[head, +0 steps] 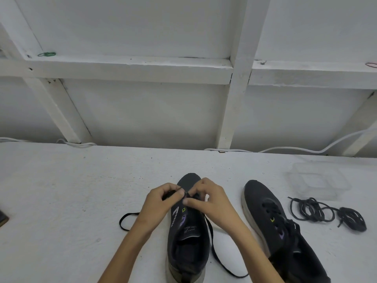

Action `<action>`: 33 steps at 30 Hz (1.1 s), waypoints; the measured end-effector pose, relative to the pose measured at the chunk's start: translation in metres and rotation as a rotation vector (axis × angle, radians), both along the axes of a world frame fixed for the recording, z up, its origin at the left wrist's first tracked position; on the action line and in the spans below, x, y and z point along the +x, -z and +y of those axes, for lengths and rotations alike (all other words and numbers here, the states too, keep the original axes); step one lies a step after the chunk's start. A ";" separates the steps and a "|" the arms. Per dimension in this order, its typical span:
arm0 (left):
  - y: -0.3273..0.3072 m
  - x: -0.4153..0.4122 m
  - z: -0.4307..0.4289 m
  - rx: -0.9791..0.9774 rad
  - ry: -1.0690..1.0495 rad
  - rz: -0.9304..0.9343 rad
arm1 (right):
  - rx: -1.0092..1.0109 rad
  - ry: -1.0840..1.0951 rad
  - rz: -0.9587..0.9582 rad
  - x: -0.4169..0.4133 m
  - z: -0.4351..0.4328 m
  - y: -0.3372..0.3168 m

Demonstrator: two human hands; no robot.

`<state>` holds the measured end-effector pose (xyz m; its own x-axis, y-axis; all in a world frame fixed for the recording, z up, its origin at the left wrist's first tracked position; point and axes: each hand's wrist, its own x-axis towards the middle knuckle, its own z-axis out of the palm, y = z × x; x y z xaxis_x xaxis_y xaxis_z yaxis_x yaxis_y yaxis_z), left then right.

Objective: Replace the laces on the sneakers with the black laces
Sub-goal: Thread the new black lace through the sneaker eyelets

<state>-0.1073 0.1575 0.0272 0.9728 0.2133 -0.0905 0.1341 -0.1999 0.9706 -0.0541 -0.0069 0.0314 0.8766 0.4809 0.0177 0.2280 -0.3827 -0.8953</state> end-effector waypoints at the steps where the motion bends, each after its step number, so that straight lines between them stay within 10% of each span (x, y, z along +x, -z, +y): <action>1: 0.000 -0.002 0.000 -0.021 0.007 0.003 | 0.004 0.015 0.000 0.002 0.002 0.000; 17: 0.033 -0.017 0.014 0.078 0.031 0.085 | -0.436 -0.034 -0.020 0.004 0.011 0.007; 33: 0.017 -0.008 0.006 0.574 0.114 0.040 | -0.192 -0.026 0.211 0.006 0.004 0.026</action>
